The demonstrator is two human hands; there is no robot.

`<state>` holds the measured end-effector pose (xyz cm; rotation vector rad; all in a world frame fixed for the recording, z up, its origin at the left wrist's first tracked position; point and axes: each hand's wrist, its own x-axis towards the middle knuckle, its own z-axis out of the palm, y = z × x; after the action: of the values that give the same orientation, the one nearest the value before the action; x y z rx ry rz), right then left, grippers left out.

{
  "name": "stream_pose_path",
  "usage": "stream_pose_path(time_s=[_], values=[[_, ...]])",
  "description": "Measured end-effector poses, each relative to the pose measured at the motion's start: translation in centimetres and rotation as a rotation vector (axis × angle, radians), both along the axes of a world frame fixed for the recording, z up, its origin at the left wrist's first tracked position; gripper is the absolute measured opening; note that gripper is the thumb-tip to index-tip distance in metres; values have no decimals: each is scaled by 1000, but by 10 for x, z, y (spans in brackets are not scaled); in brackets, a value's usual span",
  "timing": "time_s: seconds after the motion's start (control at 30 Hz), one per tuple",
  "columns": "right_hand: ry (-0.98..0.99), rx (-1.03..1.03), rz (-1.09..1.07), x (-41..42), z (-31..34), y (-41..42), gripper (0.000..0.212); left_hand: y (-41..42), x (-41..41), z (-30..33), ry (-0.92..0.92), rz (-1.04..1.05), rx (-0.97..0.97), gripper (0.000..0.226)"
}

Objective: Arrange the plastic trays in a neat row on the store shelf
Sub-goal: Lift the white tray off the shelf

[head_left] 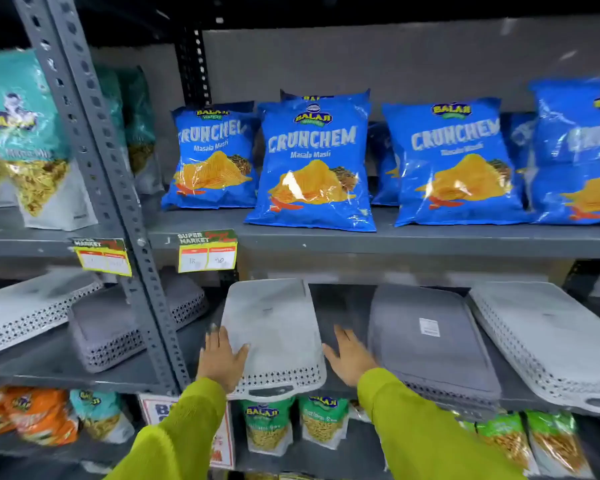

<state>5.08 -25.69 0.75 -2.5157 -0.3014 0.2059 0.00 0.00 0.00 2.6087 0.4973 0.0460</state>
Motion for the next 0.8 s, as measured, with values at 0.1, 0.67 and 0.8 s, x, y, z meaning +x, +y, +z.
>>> stream_pose_path(time_s=[0.1, 0.67, 0.8], values=[[184, 139, -152, 10, -10, 23, 68, 11, 25, -12, 59, 135, -260, 81], [191, 635, -261, 76, 73, 17, 94, -22, 92, 34, -182, 314, -1264, 58], [-223, 80, -43, 83, 84, 27, 90, 9, 105, 75, -292, 287, -1540, 40]])
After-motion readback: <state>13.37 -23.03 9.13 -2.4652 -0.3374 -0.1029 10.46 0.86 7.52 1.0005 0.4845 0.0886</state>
